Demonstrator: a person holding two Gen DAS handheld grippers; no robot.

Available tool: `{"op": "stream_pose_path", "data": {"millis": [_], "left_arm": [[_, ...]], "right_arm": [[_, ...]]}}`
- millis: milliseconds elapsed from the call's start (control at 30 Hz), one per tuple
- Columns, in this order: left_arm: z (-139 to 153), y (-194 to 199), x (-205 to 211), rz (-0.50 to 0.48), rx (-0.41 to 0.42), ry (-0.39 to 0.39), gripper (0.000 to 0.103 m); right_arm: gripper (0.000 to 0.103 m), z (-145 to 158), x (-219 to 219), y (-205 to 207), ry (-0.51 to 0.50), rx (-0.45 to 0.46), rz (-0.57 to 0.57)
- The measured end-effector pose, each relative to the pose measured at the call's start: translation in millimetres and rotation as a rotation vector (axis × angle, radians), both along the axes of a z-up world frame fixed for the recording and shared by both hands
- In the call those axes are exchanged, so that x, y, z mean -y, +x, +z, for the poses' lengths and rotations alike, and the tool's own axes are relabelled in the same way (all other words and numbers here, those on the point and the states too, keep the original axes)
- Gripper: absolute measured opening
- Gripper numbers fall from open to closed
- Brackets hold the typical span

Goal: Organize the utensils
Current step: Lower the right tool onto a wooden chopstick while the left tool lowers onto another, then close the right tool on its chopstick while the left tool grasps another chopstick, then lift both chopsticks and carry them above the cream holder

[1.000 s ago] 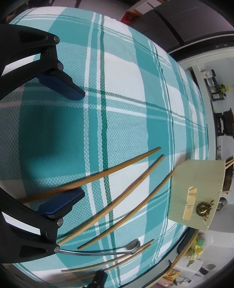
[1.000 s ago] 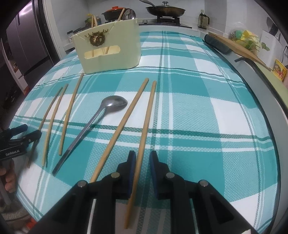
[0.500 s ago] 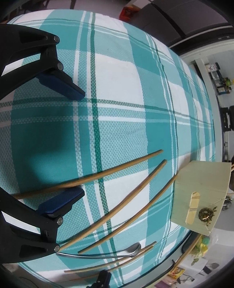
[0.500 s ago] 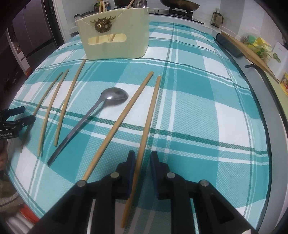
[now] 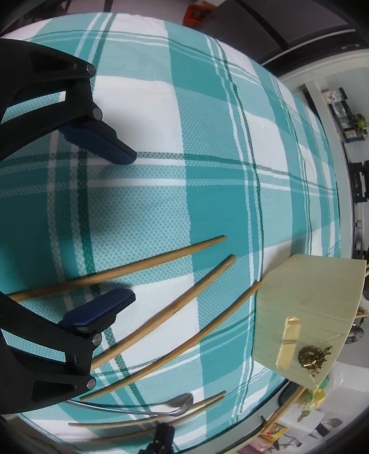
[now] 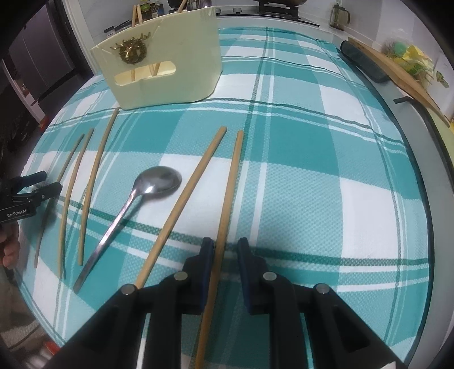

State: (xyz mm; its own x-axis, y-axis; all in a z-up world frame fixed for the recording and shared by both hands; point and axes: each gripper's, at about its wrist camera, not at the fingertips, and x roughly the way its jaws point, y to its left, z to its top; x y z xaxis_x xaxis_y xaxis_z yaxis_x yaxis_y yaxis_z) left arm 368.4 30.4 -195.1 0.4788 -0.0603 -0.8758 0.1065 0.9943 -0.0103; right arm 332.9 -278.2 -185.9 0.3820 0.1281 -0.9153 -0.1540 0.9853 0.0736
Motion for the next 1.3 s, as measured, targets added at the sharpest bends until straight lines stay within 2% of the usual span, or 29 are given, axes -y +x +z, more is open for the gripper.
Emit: {"op": "stream_pose_path", "data": {"millis": [133, 267, 433, 467, 500, 533, 567, 600, 733, 833, 1133, 1300], "left_arm": [[2, 19, -2, 0.004, -0.014, -0.012, 0.080], [5, 37, -9, 0.027, -0.029, -0.057, 0.074], [6, 52, 0, 0.015, -0.046, -0.063, 0.057], [6, 53, 4, 0.007, -0.043, -0.046, 0.052], [7, 54, 8, -0.004, -0.037, -0.025, 0.040], [7, 55, 12, -0.017, -0.026, -0.004, 0.033], [8, 55, 15, -0.030, -0.017, 0.000, 0.019], [8, 56, 17, -0.043, -0.014, -0.014, 0.007], [12, 53, 13, -0.037, -0.002, -0.075, 0.003], [32, 42, 6, -0.026, 0.054, -0.112, 0.003], [141, -18, -16, -0.035, 0.311, -0.233, 0.003], [178, -50, -25, -0.049, 0.410, -0.271, 0.003]], "right_arm": [[0.018, 0, -7, 27, -0.028, -0.008, 0.018], [0.018, 0, -16, 56, -0.059, -0.013, 0.035], [0.018, -2, -17, 87, -0.045, -0.020, 0.018], [0.018, -2, -17, 91, -0.043, -0.022, 0.014], [0.018, -2, -17, 95, -0.041, -0.019, 0.012], [0.016, -2, -18, 98, -0.044, -0.019, 0.013], [0.009, -2, -19, 101, -0.052, -0.017, 0.014], [0.008, -2, -19, 103, -0.052, -0.015, 0.012], [0.007, -1, -13, 105, 0.016, 0.015, -0.009], [0.007, 13, -4, 98, 0.096, 0.066, -0.025], [0.007, 114, 7, 40, 0.199, 0.325, -0.015], [0.007, 160, 6, -1, 0.230, 0.447, 0.002]]}}
